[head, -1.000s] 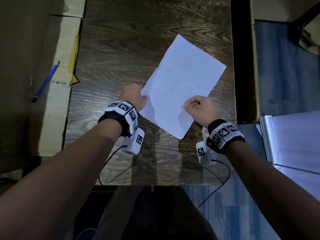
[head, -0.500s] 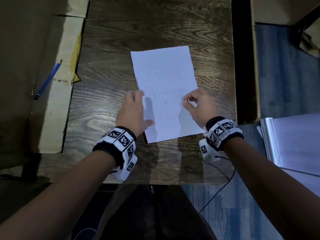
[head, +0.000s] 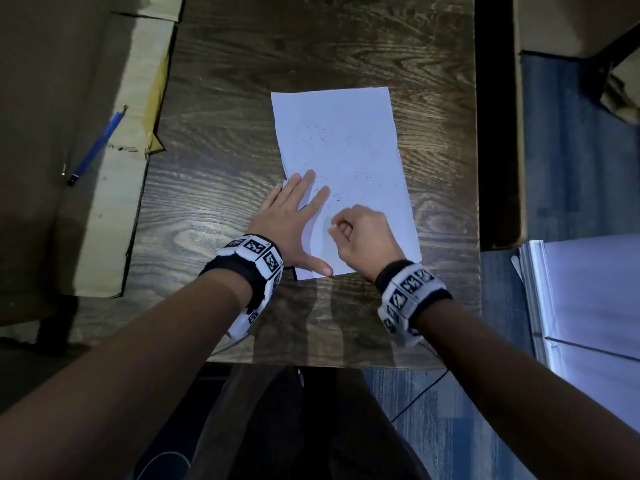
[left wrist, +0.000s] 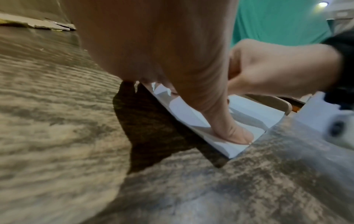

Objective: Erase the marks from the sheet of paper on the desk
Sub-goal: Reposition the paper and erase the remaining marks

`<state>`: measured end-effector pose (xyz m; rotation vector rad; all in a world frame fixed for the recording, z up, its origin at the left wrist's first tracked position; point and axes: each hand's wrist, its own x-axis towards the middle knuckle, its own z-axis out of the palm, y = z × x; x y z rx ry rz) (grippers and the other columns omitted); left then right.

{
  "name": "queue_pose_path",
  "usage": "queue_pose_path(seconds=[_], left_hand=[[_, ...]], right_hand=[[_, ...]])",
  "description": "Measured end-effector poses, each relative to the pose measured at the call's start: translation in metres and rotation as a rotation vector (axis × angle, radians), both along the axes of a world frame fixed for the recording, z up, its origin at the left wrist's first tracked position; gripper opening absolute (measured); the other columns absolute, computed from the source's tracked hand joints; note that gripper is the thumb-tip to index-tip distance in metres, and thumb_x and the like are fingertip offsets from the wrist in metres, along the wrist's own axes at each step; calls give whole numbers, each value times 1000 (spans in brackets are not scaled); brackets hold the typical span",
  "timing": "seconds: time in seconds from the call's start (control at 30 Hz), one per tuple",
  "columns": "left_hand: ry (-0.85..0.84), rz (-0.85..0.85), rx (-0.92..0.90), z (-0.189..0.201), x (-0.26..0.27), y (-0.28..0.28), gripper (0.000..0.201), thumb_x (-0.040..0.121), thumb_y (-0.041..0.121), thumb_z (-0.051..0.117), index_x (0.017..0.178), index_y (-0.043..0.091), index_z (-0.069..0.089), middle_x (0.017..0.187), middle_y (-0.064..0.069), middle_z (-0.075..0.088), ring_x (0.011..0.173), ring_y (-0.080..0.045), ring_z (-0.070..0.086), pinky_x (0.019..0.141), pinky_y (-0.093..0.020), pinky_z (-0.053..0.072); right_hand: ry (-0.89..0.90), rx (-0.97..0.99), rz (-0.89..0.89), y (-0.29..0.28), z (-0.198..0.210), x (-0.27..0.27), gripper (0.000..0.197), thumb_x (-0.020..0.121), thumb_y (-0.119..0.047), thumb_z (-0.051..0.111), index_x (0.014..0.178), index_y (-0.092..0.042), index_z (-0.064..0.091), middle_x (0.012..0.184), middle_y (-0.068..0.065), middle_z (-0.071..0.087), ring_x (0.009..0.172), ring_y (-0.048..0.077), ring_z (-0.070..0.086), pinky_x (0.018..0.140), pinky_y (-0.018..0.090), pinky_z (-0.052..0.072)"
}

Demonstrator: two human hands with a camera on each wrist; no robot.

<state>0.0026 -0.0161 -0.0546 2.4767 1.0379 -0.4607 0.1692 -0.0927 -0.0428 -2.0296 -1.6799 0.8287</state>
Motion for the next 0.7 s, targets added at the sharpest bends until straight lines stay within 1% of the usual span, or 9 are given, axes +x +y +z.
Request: queue_pose_path(seconds=[0.07, 0.13, 0.23, 0.3, 0.37, 0.43, 0.5, 0.63, 0.7], left_hand=[[1, -1, 0, 0, 0, 0, 142, 52, 97, 55, 156, 33, -17, 160, 2, -34, 148, -19, -28, 119, -38, -13], [8, -2, 5, 0, 1, 0, 143, 51, 97, 55, 156, 33, -17, 160, 2, -33, 149, -19, -28, 120, -38, -12], [14, -3, 34, -1, 1, 0, 142, 52, 98, 53, 156, 32, -17, 160, 0, -33, 149, -20, -27, 121, -39, -11], [27, -7, 41, 0, 2, -1, 142, 52, 98, 53, 156, 31, -17, 160, 0, -34, 149, -21, -26, 121, -40, -10], [38, -7, 34, 1, 3, 0, 143, 53, 97, 55, 156, 30, -17, 160, -1, -33, 149, -22, -25, 122, -41, -9], [44, -12, 17, 2, 4, 0, 143, 53, 95, 57, 156, 30, -17, 160, -2, -33, 149, -23, -25, 122, -42, -9], [55, -15, 18, 3, 4, 0, 143, 53, 96, 56, 156, 29, -18, 160, -2, -33, 149, -23, -25, 122, -42, -9], [74, -20, 23, 4, 5, 0, 143, 54, 96, 55, 156, 28, -19, 159, -3, -35, 149, -24, -27, 123, -43, -8], [77, -20, 23, 5, 5, -1, 143, 54, 96, 55, 156, 28, -19, 159, -3, -35, 149, -24, -27, 123, -43, -7]], right_hand=[[-31, 2, -11, 19, 3, -2, 13, 92, -19, 62, 97, -10, 70, 89, 6, 64, 79, 22, 62, 75, 40, 56], [-32, 14, -49, 23, 1, -5, 12, 92, -19, 61, 96, -11, 69, 89, 6, 63, 78, 22, 62, 73, 40, 56], [-4, 20, -83, -9, -3, -13, 11, 90, -15, 61, 94, -9, 69, 87, 7, 62, 74, 21, 62, 71, 40, 56], [11, -28, -40, -25, 2, -16, 12, 90, -16, 63, 95, -9, 70, 85, 6, 63, 73, 20, 62, 71, 39, 56], [-10, -52, -39, -7, 7, -14, 12, 89, -18, 63, 93, -11, 71, 81, 4, 65, 72, 20, 63, 71, 38, 57], [-39, -46, -93, 22, 7, -10, 11, 89, -19, 63, 92, -13, 72, 77, 0, 64, 70, 17, 63, 70, 35, 58], [-30, -22, -129, 35, 2, -8, 12, 90, -20, 62, 92, -12, 71, 79, 1, 65, 71, 17, 63, 69, 36, 58], [-13, 5, -112, -10, -3, -14, 11, 89, -16, 63, 93, -10, 71, 85, 7, 65, 73, 21, 63, 69, 38, 56], [-8, -15, -57, -14, 3, -12, 10, 89, -14, 64, 93, -8, 71, 83, 6, 63, 72, 21, 61, 69, 37, 55]])
